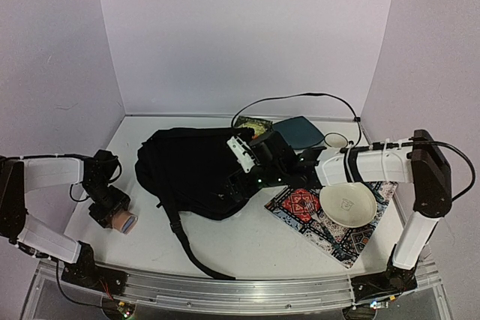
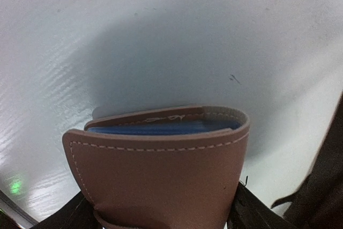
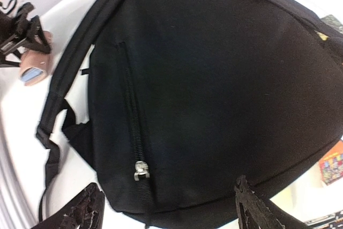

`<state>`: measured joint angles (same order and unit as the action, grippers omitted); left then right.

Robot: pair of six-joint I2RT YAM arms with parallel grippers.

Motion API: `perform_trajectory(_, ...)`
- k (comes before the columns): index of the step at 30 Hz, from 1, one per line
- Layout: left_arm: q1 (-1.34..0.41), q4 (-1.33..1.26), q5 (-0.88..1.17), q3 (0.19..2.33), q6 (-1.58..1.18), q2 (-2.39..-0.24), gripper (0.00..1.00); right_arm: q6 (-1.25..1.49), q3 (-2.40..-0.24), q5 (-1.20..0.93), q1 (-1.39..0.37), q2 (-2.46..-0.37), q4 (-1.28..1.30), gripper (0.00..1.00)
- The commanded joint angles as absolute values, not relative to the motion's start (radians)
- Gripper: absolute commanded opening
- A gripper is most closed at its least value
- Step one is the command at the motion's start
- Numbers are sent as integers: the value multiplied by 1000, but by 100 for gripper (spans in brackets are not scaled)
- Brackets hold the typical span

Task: Pack the student bag
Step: Pick up the card case from the center of the board, then pass from the left arm to the right

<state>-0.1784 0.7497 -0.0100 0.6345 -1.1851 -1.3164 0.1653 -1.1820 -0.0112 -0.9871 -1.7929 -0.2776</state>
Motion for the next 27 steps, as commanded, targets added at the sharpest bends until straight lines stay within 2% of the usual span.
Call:
perform_trajectory(1, -204, 733, 64, 718, -1161, -1250, 76, 222, -1226, -104, -998, -1748, -289, 83)
perform_trajectory(12, -404, 700, 19, 854, -1222, -1199, 75, 390, -1316, -251, -1036, -1808, -333, 81)
perform_trajectory(27, -591, 452, 75, 877, -1282, -1211, 74, 653, -1366, -368, -1055, -1920, -533, 81)
